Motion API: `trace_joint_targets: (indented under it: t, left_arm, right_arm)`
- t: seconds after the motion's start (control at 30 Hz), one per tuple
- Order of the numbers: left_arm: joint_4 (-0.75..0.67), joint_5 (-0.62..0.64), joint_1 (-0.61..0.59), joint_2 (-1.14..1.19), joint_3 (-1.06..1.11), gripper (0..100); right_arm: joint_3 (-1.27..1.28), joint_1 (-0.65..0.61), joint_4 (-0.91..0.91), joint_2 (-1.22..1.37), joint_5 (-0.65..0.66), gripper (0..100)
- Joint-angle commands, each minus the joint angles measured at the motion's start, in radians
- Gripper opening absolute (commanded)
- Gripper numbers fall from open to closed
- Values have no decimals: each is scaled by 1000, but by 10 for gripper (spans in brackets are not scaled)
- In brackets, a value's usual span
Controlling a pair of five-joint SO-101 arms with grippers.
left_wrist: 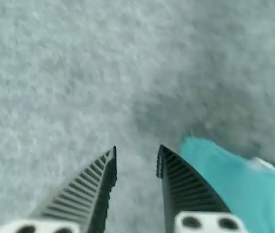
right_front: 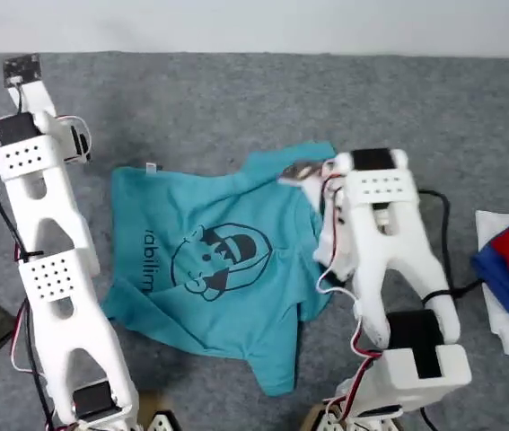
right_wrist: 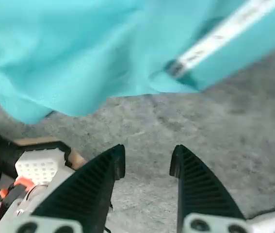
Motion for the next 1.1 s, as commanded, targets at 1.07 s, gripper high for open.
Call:
trace_joint_targets:
  t: [1.07]
  left_arm:
    - [104, -451, -55, -1402, 1535, 137]
  right_arm:
    - [-78, 251, -134, 255, 169, 10]
